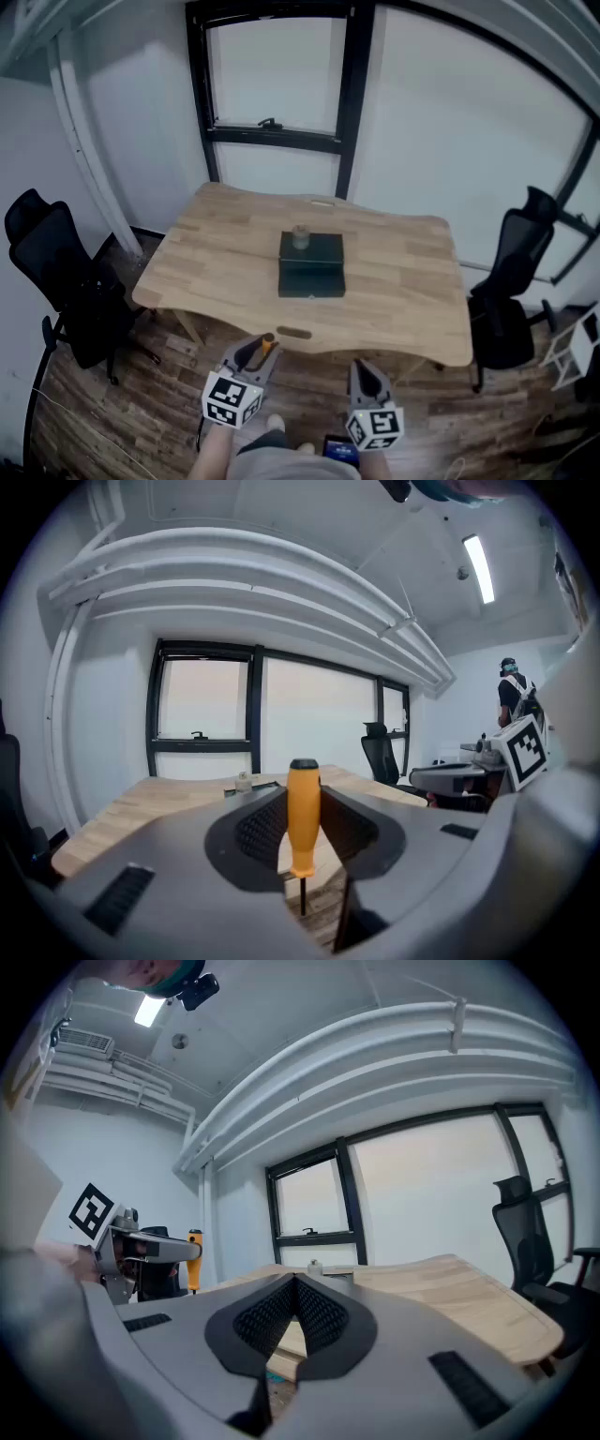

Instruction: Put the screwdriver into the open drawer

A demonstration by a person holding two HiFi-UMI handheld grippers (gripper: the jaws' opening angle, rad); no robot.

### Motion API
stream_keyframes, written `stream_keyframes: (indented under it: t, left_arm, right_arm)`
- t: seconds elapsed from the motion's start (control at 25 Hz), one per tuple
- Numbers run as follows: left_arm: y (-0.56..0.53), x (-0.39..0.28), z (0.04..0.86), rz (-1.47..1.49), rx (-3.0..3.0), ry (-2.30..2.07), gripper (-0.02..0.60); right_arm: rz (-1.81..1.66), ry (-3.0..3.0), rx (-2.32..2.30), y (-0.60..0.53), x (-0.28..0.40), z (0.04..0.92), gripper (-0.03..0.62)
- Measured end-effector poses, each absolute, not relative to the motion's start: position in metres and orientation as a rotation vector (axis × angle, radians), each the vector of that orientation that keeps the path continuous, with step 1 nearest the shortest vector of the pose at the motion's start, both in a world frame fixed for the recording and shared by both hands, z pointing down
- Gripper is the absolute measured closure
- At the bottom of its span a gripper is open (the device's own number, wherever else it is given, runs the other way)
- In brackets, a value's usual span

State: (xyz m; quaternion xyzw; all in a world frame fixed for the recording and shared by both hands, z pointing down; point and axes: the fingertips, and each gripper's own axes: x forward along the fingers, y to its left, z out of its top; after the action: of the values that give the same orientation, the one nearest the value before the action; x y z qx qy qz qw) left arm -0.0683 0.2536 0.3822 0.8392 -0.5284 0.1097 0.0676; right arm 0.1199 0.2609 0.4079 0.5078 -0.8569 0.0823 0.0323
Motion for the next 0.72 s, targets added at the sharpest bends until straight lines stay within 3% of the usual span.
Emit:
stream_keyframes:
  t: [0.72]
  left_arm:
    - [0.278,-0.077,0.388,0.294,2.485,-1.577,0.472]
  right_arm:
    - [0.327,-2.651,1.549,0.274,0.111,0.402,0.597]
